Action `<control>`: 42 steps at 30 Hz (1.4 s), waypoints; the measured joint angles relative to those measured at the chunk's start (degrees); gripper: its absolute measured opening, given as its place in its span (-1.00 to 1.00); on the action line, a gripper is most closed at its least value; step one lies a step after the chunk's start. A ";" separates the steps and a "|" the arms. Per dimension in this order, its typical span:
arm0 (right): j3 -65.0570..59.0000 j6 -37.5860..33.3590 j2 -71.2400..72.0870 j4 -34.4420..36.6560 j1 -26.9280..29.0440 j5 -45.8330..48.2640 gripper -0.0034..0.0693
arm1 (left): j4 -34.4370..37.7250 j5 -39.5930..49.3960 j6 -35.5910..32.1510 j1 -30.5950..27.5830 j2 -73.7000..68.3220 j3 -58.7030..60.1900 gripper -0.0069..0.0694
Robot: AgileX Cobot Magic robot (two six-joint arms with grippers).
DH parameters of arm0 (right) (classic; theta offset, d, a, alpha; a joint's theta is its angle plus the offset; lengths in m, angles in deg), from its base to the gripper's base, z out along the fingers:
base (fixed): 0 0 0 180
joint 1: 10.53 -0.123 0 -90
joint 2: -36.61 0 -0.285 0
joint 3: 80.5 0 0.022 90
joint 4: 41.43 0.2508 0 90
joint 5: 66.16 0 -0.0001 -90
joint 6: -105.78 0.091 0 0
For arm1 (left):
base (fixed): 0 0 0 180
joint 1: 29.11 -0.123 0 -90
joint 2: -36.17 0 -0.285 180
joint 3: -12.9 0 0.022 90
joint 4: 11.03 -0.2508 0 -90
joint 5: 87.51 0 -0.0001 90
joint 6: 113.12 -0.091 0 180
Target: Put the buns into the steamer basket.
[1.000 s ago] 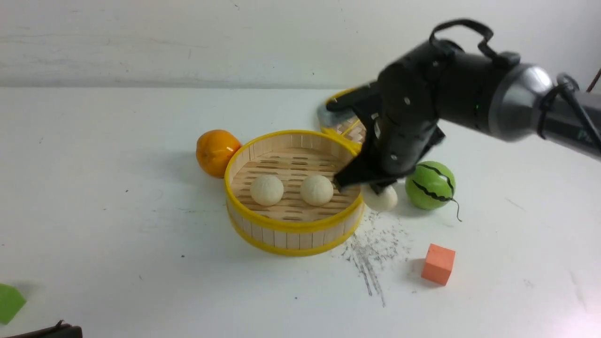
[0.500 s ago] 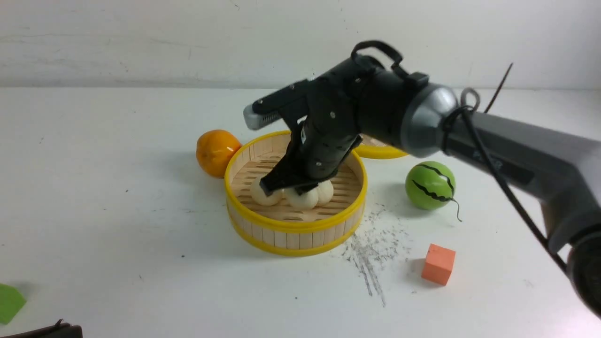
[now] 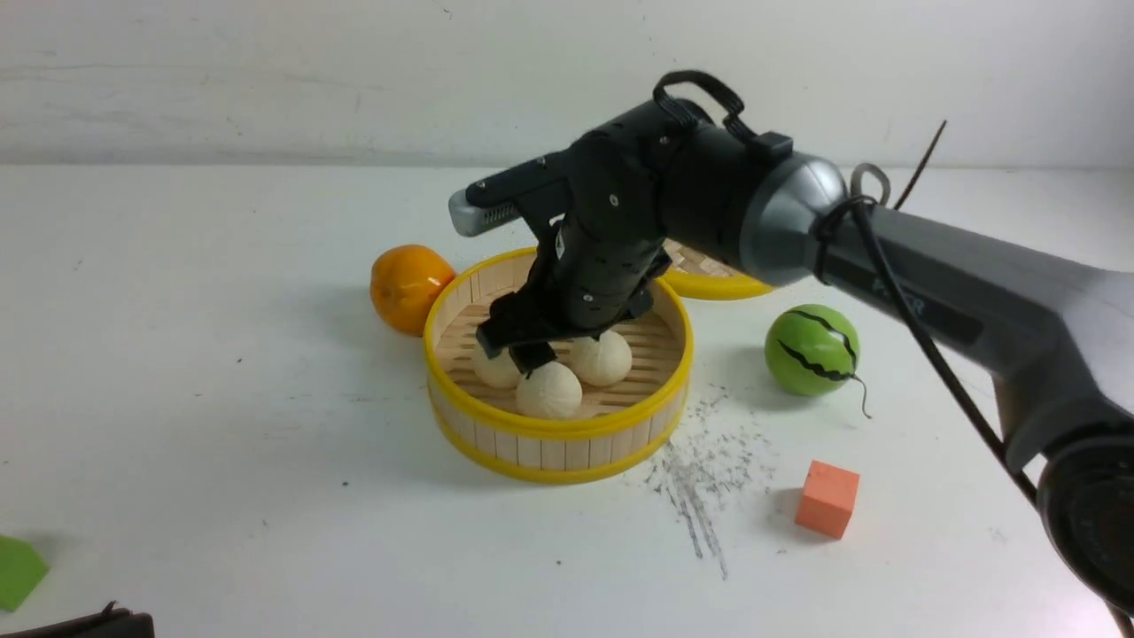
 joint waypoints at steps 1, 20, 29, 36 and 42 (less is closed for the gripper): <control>3.49 0.00 0.00 0.00 0.00 3.35 0.65 | -0.13 0.00 0.00 0.00 0.00 0.00 -0.66; 18.08 -7.52 23.48 2.01 0.00 17.72 -0.96 | -0.17 0.05 0.00 0.00 0.00 0.00 -0.62; -2.63 -9.49 47.59 2.01 0.00 17.72 -0.96 | -0.17 0.05 0.00 0.00 0.00 0.00 -0.60; -22.77 -8.11 65.74 2.01 0.00 14.56 -0.95 | -0.17 0.05 0.00 0.00 0.00 0.00 -0.58; -43.08 -3.52 80.71 2.01 0.00 5.27 -0.94 | -0.17 0.05 0.00 0.00 0.00 0.00 -0.58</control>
